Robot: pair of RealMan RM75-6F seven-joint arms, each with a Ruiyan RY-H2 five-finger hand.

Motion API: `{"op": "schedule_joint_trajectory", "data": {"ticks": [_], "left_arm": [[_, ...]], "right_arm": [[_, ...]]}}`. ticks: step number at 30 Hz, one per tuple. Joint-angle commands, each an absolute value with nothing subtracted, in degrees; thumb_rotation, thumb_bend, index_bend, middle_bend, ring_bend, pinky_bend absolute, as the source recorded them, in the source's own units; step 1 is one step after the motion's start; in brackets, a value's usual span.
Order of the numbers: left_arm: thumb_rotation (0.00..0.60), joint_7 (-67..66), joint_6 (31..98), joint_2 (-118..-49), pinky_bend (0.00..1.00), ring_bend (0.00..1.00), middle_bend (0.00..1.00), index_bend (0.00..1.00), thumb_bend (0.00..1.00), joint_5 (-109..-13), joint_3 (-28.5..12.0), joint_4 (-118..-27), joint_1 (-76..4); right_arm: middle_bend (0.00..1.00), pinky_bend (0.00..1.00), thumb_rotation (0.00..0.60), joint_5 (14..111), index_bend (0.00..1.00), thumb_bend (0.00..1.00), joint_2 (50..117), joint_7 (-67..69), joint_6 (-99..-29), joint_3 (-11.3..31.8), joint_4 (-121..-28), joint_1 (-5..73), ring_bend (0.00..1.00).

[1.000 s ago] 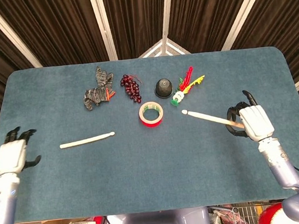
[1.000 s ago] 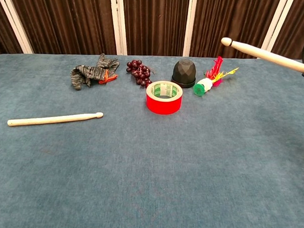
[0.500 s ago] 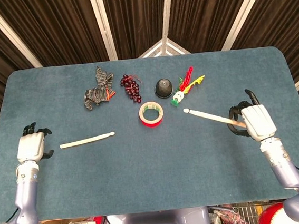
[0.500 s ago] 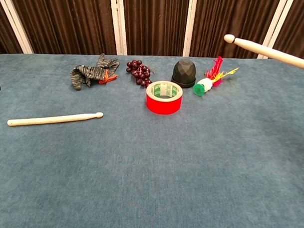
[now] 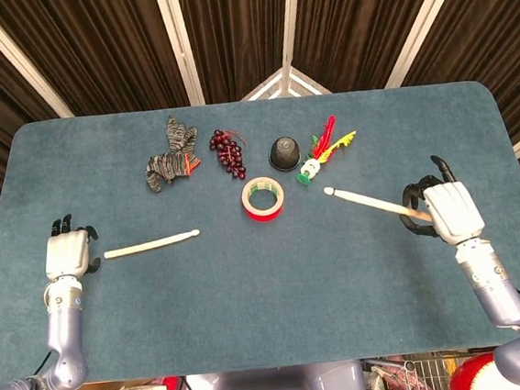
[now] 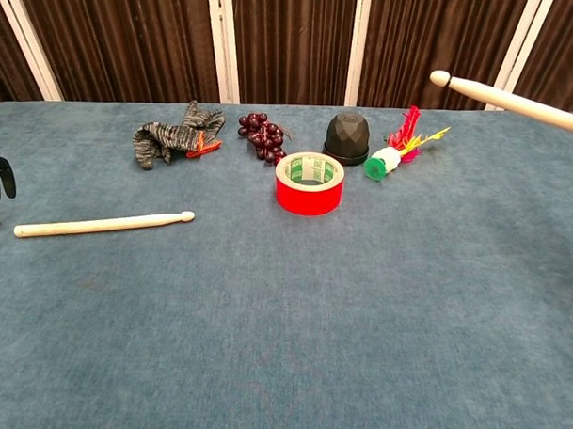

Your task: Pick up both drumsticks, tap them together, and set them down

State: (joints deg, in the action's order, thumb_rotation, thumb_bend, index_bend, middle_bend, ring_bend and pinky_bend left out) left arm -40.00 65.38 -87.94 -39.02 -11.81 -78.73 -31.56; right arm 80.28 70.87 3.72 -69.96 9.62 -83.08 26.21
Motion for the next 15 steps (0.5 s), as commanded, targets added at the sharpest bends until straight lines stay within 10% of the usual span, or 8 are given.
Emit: {"op": "schedule_joint_trajectory", "data": {"ticks": [1, 15], "left_arm": [[0.600, -39.80, 65.44, -89.68, 0.00, 0.00, 0.39, 0.40, 0.41, -39.55, -11.44, -76.77, -32.01], [0.600, -38.19, 64.93, -94.52, 0.00, 0.00, 0.42, 0.42, 0.44, -43.36, -10.67, -73.02, -33.41]], "right_arm": [[0.63, 0.01, 0.600, 80.15, 0.77, 0.44, 71.05, 3.75, -69.77, 9.61, -82.71, 26.23, 0.40], [0.63, 0.02, 0.600, 79.67, 0.77, 0.46, 71.28, 3.67, -69.48, 9.66, -81.21, 26.01, 0.40]]}}
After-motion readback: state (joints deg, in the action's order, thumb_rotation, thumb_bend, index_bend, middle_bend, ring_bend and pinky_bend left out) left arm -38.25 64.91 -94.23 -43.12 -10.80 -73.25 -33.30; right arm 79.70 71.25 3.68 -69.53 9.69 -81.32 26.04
